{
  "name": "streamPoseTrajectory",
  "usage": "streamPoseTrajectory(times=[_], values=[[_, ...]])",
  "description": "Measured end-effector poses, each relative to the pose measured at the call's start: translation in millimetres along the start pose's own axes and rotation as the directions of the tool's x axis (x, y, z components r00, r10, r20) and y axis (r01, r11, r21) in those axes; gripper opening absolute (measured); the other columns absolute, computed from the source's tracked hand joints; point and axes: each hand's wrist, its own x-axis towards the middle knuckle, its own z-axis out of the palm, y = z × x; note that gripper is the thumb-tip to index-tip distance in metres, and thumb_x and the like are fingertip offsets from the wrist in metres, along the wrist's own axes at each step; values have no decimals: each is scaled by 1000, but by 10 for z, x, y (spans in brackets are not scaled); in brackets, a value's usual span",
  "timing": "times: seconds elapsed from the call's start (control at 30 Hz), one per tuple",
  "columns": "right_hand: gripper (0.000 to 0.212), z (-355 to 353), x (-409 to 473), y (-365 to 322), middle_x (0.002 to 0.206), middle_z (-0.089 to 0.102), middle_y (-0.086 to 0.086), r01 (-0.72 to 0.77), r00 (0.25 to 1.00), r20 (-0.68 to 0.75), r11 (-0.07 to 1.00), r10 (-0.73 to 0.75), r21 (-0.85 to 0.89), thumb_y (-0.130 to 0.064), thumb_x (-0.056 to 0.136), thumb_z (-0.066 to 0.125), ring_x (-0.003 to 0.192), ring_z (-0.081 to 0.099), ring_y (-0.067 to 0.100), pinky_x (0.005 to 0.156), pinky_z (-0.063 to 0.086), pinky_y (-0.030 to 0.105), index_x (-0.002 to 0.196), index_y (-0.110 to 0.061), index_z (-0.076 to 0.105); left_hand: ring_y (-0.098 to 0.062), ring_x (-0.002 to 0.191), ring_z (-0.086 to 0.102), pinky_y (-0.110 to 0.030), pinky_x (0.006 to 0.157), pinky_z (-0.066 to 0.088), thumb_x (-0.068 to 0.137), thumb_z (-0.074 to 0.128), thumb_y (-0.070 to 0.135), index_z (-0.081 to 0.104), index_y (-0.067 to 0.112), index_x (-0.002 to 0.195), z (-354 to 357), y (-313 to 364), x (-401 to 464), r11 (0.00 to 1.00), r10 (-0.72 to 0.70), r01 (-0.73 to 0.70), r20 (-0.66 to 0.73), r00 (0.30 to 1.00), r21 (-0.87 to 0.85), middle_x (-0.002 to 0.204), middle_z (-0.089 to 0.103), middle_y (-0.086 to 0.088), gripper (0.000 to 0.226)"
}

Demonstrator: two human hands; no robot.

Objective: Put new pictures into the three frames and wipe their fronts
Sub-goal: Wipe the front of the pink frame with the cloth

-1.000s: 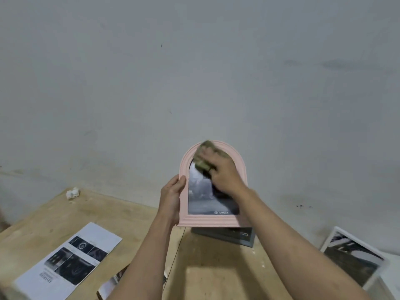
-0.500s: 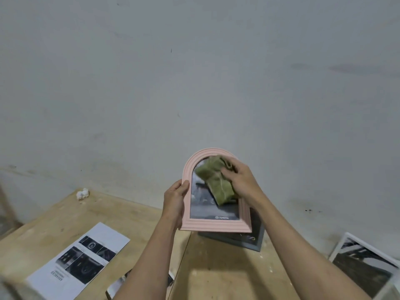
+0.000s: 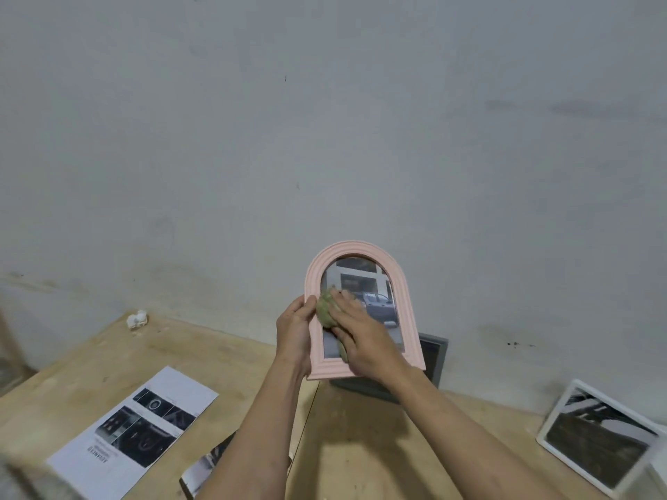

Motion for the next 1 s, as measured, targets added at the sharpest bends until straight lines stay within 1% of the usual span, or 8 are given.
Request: streamPoseTrajectory(times=[0.1,0.2,0.33,0.5,0.6,0.77,0.83,1.0], values=[[50,130,-142,34,156,21,-15,76,986,144,995,-84,61,-17,99,49,146,11,2,121,8,25,146,-29,36,-30,87,67,-35,72,59,98,58,10,72,4,99,-157,44,62,1000,18,-17,-49,999,19,94,73,-20,16],[44,284,-263,36,151,34,-12,69,970,219,985,-103,158,-14,97,51,143,24,2,120,18,26,141,-20,46,-33,91,68,-42,83,56,97,58,15,74,7,101,-366,30,109,995,55,-48,-85,995,83,99,75,-21,17],[38,341,-259,-58,141,50,-13,-121,986,159,897,57,425,-11,97,51,132,42,-1,115,31,27,133,-23,56,-41,102,69,-58,96,52,93,61,26,75,13,104,-617,-5,153,978,46,-42,-17,999,205,106,74,-21,22],[35,348,117,-28,126,64,-9,-269,947,34,726,320,633,-15,99,49,118,58,9,108,42,37,130,-27,59,-34,91,69,-51,84,58,104,51,21,68,13,113,-935,48,382,975,-33,34,-6,999,218,110,72,-25,21],[33,411,397,14,124,66,-7,-288,923,-5,700,384,653,-14,100,48,115,60,9,105,45,32,129,-22,60,-35,95,71,-49,82,60,104,50,25,65,14,119,-1171,62,531,964,-61,75,-62,996,256,106,74,-19,24],[30,868,980,97,118,68,-8,-334,905,17,688,424,644,-16,99,49,111,62,10,99,47,29,122,-26,63,-33,106,69,-57,98,52,101,54,28,69,22,110,-1717,152,944,953,-59,112,-189,980,283,110,75,-9,19],[29,1122,1198,122,118,67,-8,-370,892,32,687,451,625,-16,99,48,111,61,10,96,46,25,121,-27,64,-33,108,68,-57,100,51,100,55,29,68,21,114,-1998,172,1187,945,-77,144,-228,971,295,113,74,-9,20],[31,1698,1455,260,121,65,-7,-472,862,97,718,497,511,-12,99,47,110,58,8,88,41,6,127,-19,60,-32,116,63,-56,104,48,96,59,37,63,18,129,-2538,115,1711,919,-153,230,-250,956,320,125,69,-8,39]])
